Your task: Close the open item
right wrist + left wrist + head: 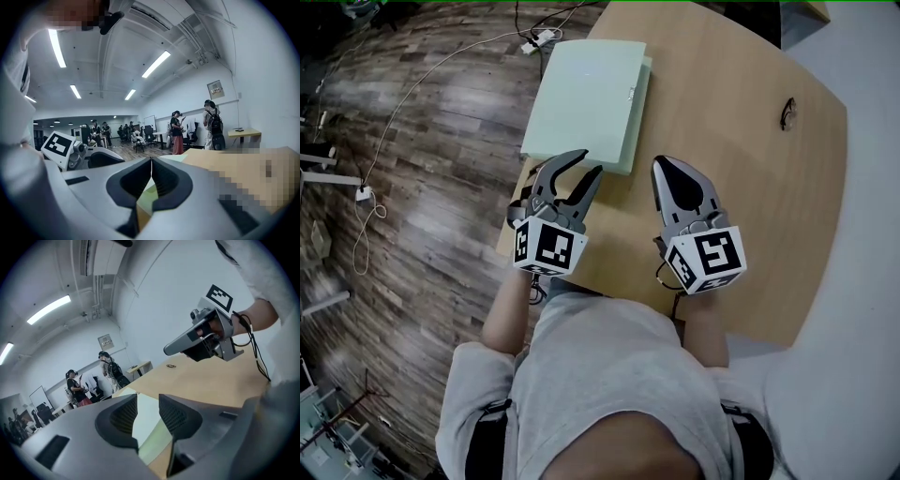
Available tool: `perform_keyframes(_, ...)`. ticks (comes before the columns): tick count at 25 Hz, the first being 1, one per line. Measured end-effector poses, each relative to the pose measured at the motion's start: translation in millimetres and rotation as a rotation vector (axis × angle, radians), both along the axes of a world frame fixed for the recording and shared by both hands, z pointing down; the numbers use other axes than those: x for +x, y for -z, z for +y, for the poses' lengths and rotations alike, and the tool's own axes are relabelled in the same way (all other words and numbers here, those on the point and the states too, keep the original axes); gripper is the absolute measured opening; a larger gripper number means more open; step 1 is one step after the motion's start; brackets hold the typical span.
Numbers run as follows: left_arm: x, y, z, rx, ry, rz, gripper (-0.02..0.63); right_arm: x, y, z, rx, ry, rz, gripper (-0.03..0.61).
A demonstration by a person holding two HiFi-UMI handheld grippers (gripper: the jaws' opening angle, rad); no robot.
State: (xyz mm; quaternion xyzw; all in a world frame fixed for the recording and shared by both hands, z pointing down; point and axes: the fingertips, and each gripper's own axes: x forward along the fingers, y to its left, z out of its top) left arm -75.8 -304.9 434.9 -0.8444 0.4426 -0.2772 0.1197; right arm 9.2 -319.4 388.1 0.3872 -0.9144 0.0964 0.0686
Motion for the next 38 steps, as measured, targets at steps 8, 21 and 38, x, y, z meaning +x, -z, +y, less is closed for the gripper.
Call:
perform_keyframes(8, 13, -42, -9, -0.034, -0.134, -0.139, 0.204, 7, -13, -10, -0.029, -0.077, 0.025, 0.011)
perform_keyframes(21, 12, -85, -33, 0.057, -0.169, -0.313, 0.202, 21, -26, -12, -0.058, -0.174, 0.059, 0.011)
perform_keyframes(38, 20, -96, -56, -0.324, -0.136, 0.084, 0.071, 22, -16, -12, -0.059, -0.194, 0.086, 0.011)
